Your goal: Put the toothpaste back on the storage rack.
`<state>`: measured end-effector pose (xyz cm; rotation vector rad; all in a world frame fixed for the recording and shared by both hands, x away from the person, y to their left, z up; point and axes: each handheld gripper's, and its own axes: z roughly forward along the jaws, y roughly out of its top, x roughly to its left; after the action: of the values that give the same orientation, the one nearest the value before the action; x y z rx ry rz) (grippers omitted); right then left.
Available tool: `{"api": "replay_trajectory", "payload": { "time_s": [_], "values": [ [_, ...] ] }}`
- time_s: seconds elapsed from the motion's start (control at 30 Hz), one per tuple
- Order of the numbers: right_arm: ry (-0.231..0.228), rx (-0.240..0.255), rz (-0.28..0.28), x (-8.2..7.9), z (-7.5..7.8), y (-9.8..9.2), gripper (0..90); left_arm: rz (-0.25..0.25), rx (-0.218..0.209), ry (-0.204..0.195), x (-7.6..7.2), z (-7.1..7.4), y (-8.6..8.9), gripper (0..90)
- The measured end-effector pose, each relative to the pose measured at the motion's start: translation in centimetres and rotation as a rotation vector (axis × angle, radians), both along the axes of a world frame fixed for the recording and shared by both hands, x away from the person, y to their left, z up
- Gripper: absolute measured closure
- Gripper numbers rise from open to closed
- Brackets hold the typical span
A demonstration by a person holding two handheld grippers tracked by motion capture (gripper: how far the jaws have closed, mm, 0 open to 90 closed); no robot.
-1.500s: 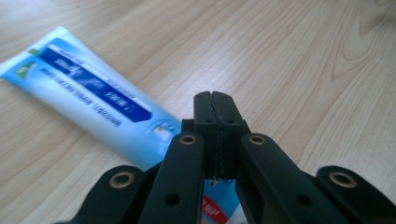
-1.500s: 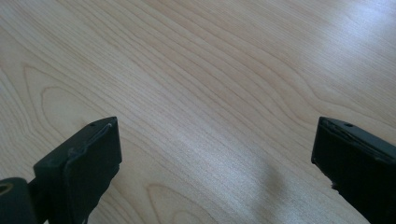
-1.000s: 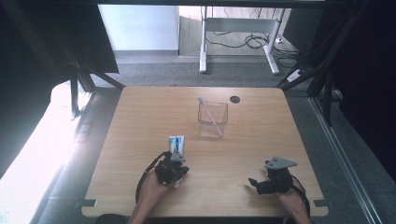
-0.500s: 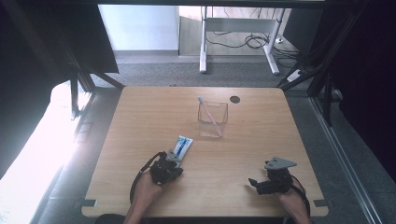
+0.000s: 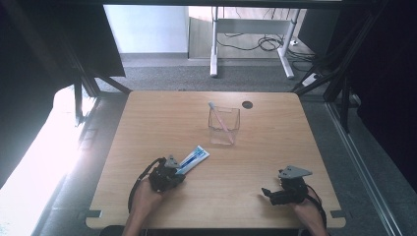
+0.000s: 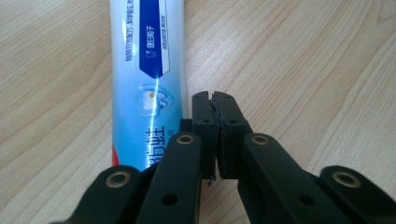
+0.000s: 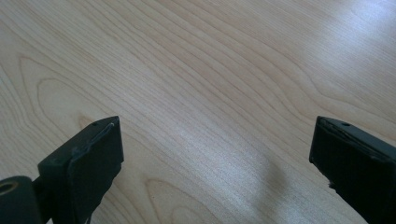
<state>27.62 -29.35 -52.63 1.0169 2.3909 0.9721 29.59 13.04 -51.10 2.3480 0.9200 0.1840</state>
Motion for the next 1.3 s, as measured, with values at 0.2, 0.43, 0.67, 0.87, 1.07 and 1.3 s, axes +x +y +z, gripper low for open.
{"api": "replay_trajectory", "payload": {
  "time_s": [0.2,0.43,0.67,0.87,1.07,1.3],
  "values": [
    [0.002,0.000,-0.002,0.1,0.0,0.0,3.2,-0.004,-0.011,-0.001,0.3,0.9,0.3,81.7],
    [0.004,-0.006,-0.004,0.1,-0.1,-0.1,3.2,0.016,0.033,-0.012,1.2,2.2,0.4,71.2],
    [0.007,-0.009,-0.001,0.1,-0.1,-0.1,3.2,0.025,0.084,0.046,3.0,2.4,0.2,63.4],
    [0.007,-0.012,-0.001,0.1,-0.2,0.0,3.2,0.032,0.125,0.096,4.3,2.2,-0.5,56.7],
    [0.003,-0.011,0.005,0.1,-0.1,0.0,3.3,0.025,0.157,0.143,5.5,2.1,-1.6,51.7],
    [0.002,-0.013,0.007,0.1,-0.1,0.0,3.4,0.025,0.200,0.184,6.7,1.7,-2.6,49.8]
  ]
}}
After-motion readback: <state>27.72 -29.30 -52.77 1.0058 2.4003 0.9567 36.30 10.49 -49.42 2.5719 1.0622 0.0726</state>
